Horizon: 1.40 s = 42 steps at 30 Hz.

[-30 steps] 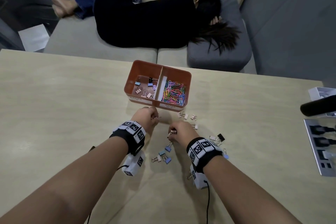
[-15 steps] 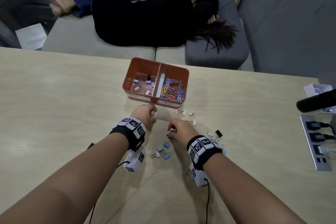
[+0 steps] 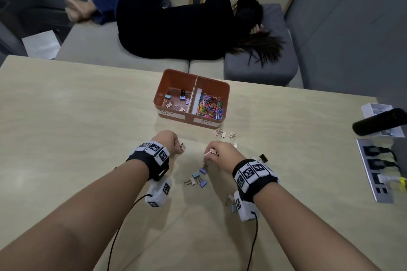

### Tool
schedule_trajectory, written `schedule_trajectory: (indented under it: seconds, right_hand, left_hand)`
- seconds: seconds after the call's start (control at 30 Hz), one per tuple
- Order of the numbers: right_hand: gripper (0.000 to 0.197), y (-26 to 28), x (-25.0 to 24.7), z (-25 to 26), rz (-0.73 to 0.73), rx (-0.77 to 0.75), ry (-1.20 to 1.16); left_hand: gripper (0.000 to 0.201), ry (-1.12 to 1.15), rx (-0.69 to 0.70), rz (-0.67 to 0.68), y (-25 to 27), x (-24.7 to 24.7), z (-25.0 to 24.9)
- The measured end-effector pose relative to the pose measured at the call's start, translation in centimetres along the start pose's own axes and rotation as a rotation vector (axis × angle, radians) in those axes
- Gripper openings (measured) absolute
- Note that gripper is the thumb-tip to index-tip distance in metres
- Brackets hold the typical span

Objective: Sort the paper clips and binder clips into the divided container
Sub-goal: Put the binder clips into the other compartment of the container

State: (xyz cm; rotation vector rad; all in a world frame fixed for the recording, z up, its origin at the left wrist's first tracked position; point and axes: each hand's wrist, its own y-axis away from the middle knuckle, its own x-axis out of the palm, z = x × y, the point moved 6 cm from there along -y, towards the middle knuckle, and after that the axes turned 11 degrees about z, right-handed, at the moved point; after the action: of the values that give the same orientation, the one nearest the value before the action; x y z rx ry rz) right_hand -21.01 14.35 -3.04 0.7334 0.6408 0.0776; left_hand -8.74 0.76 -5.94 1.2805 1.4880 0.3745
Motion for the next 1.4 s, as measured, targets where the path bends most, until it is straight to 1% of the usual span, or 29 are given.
schedule_trajectory:
  seconds: [0.07,0.13,0.23,0.33,0.47,0.5,0.57,0.6,0.7,0.8,0.87,0.97,1.03,1.13,1.2,1.3,1.4]
  right_hand:
    - [0.013,0.1,-0.6,1.3,-0.016,-0.027,0.045]
    - [0.015,0.2,-1.7,3.1,-0.045,-0.072,0.095]
    - [0.016,0.0,-4.1,6.6,-0.109,-0.151,0.128]
    - [0.018,-0.8,-6.7,10.2,-0.195,-0.188,0.124]
    - [0.022,-2.8,-9.1,14.1,-0.290,-0.195,0.069]
    - [0.024,-3.4,-9.6,14.8,-0.316,-0.189,0.042]
    - [0.030,-4.3,-10.1,15.8,-0.366,-0.175,-0.003]
    - [0.033,-4.7,-10.3,16.1,-0.380,-0.162,-0.018]
    - [0.037,-5.0,-10.2,16.0,-0.378,-0.133,-0.062]
    - [0.033,-4.1,-9.5,15.3,-0.382,-0.176,-0.083]
    - [0.026,-3.4,-8.2,14.8,-0.342,-0.214,-0.101]
    - [0.019,-2.9,-4.7,14.0,-0.204,-0.220,0.004]
    - [0.023,-2.8,-1.6,13.3,-0.085,-0.201,0.064]
    - [0.037,-3.0,3.3,12.5,0.083,-0.165,0.173]
    - [0.043,-3.3,6.5,12.7,0.179,-0.167,0.231]
    - [0.043,-3.9,10.4,13.6,0.243,-0.179,0.264]
    - [0.040,-4.6,13.3,14.3,0.250,-0.160,0.293]
  left_hand:
    - [0.018,0.021,0.043,-0.054,1.1,-0.5,0.4]
    - [0.021,0.071,0.072,-0.124,2.5,-1.9,1.0]
    - [0.024,0.076,0.093,-0.194,4.6,-5.1,1.7]
    - [0.026,0.074,0.109,-0.279,6.3,-9.0,1.9]
    - [0.033,0.147,0.167,-0.406,7.2,-13.2,0.1]
    - [0.032,0.172,0.184,-0.428,7.2,-14.0,-0.7]
    - [0.020,0.183,0.207,-0.442,7.0,-14.9,-2.1]
    - [0.020,0.169,0.215,-0.443,6.9,-15.2,-2.6]
    - [0.031,0.154,0.234,-0.444,6.7,-15.6,-2.4]
    - [0.030,0.175,0.236,-0.433,6.9,-15.4,0.0]
    - [0.028,0.163,0.228,-0.406,7.1,-14.6,2.3]
    - [0.027,0.138,0.201,-0.337,7.7,-12.2,6.2]
    - [0.031,0.109,0.170,-0.264,7.9,-9.8,8.9]
    - [0.039,0.076,0.103,-0.161,8.3,-6.1,12.7]
    - [0.043,0.049,0.048,-0.114,8.6,-3.7,14.8]
    - [0.043,0.044,0.024,-0.088,8.6,-0.8,16.6]
    - [0.031,0.055,0.048,-0.104,8.4,0.4,16.8]
